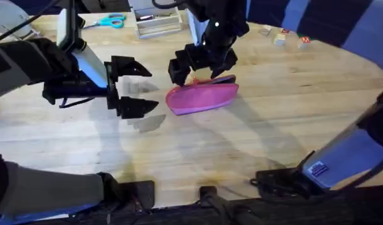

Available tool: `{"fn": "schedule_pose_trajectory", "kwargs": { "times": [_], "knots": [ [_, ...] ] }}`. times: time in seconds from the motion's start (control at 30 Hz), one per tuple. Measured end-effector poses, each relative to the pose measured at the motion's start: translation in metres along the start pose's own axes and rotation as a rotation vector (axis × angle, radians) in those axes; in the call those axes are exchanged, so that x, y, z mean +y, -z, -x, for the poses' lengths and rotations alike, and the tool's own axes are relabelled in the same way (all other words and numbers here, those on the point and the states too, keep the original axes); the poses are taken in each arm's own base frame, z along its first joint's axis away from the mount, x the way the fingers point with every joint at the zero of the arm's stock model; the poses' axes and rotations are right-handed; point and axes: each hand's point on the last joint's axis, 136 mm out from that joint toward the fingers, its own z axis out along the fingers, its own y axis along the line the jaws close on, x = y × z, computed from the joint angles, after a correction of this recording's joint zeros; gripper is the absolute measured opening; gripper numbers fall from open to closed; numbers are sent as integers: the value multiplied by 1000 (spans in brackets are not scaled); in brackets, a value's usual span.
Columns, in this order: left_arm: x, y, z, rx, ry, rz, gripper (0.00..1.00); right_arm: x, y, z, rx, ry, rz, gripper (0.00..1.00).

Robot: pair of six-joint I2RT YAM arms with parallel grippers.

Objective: Unzip the bag, pick up the pens from the table one at a time and place them inside, then zip the bag closed.

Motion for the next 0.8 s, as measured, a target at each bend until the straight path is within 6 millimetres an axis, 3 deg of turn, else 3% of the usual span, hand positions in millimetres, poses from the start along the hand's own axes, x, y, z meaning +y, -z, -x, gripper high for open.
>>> {"fn": "schedule_pose_trajectory", "kwargs": {
  "times": [0.17, 0.43, 0.8],
  "knots": [
    [0, 0, 0, 0, 0, 0, 993, 6, -1, -3, 1, 18, 0, 986],
    [0, 0, 0, 0, 0, 0, 994, 9, -1, -1, -6, 10, 4, 874],
    [0, 0, 0, 0, 0, 0, 993, 1, -2, 1, -24, -237, -43, 797]
  ]
}}
